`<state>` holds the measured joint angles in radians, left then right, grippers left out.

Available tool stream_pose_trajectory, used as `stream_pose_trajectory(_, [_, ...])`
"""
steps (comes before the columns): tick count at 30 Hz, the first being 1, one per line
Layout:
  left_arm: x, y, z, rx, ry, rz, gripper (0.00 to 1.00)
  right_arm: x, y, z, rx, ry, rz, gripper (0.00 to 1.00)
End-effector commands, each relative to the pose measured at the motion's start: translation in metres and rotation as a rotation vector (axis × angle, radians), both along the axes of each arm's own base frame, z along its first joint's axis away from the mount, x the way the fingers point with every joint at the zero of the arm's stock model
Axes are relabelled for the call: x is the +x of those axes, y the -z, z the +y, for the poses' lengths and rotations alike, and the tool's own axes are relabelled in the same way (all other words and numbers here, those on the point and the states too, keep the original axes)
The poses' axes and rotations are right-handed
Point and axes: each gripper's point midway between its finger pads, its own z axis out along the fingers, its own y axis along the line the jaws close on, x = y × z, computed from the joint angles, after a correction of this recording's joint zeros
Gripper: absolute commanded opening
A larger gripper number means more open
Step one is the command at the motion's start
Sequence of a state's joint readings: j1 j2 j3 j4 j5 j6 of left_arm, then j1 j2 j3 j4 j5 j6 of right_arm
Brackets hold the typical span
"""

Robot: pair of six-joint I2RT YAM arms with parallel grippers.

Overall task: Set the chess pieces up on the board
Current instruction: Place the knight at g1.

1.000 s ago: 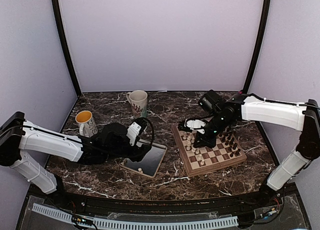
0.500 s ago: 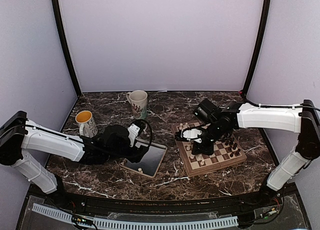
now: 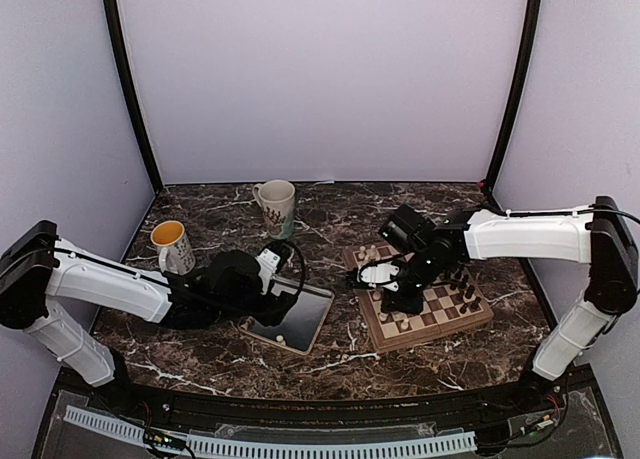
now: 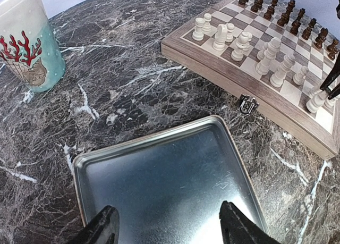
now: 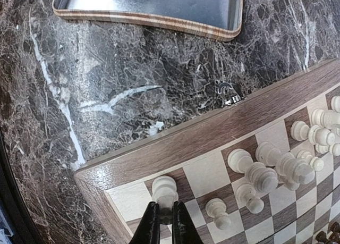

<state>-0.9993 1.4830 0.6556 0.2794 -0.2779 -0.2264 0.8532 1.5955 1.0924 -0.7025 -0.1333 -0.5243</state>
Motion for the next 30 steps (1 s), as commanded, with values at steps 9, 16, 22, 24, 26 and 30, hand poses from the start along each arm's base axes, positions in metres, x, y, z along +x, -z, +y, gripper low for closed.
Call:
stream_pose_trajectory(9, [0.005,-0.003,-0.004,-0.009,-0.012,0.006,0.66,0.001,0.017,-0.006,-0.063,-0.010,-0.016,0.08])
stream_pose_trajectory(16, [0.004,-0.003,-0.004,-0.009,-0.008,0.011,0.66,0.001,0.007,-0.007,-0.066,-0.012,-0.027,0.08])
stream_pose_trajectory(22, [0.003,-0.001,-0.006,-0.012,-0.001,0.017,0.66,-0.002,0.009,-0.007,-0.061,-0.013,-0.011,0.14])
stream_pose_trajectory(24, [0.003,0.000,-0.007,-0.011,0.003,0.022,0.66,-0.004,0.010,-0.006,-0.060,-0.014,0.002,0.17])
stream_pose_trajectory(26, [0.001,0.002,-0.006,-0.002,0.006,0.035,0.66,-0.005,0.009,-0.004,-0.053,-0.014,0.013,0.20])
stream_pose_trajectory(30, [-0.008,0.004,0.001,0.028,0.016,0.084,0.65,-0.004,-0.006,0.003,-0.012,-0.014,0.012,0.23])
